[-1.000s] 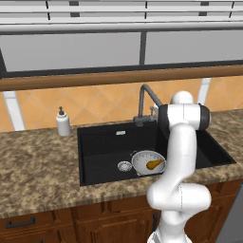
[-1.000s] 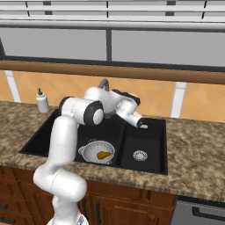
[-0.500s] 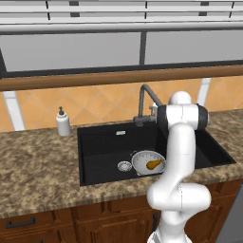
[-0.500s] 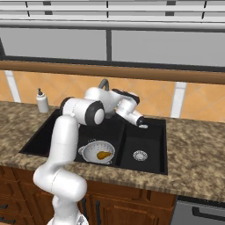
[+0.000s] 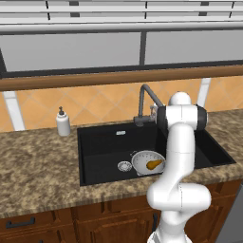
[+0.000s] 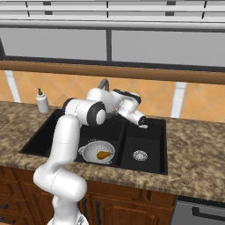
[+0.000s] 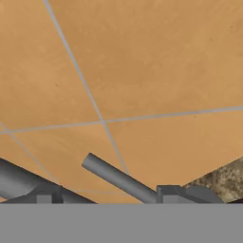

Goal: Put the colander in the sink, put the pear in the colander, and turn on the sink faucet and pour water over the colander.

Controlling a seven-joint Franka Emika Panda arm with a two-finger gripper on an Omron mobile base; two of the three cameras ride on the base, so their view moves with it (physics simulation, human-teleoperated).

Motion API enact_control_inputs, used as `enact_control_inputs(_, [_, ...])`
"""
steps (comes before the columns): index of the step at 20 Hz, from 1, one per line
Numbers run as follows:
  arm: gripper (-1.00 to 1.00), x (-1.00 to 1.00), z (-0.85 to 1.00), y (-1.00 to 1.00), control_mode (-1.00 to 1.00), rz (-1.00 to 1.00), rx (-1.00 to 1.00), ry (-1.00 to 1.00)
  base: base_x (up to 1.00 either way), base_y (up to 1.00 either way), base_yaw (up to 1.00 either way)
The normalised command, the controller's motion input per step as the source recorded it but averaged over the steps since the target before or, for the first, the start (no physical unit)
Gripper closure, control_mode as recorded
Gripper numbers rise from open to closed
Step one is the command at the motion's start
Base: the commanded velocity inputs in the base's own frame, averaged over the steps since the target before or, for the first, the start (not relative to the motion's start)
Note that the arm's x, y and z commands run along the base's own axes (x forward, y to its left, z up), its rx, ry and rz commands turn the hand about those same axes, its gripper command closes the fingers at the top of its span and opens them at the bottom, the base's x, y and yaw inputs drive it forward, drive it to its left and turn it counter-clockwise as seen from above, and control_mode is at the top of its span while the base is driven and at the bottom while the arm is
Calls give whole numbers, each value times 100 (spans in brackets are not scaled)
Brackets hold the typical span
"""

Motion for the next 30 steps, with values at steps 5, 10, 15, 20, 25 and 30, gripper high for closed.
enact_control_inputs(5, [-100, 17, -1, -23, -100, 0, 0, 0, 0, 0, 0])
enact_control_inputs(10, [-100, 7, -11, -11, -100, 0, 0, 0, 0, 0, 0])
enact_control_inputs(15, [-100, -2, -13, 10, -100, 2, -1, 0, 0, 0, 0])
enact_control_inputs(20, [-100, -7, -1, 23, -100, 8, 0, -1, 0, 0, 0])
enact_control_inputs(25, [-100, -5, -1, 3, -100, 7, -1, -2, 0, 0, 0])
enact_control_inputs(30, [-100, 10, -3, 0, -100, 2, -3, 0, 0, 0, 0])
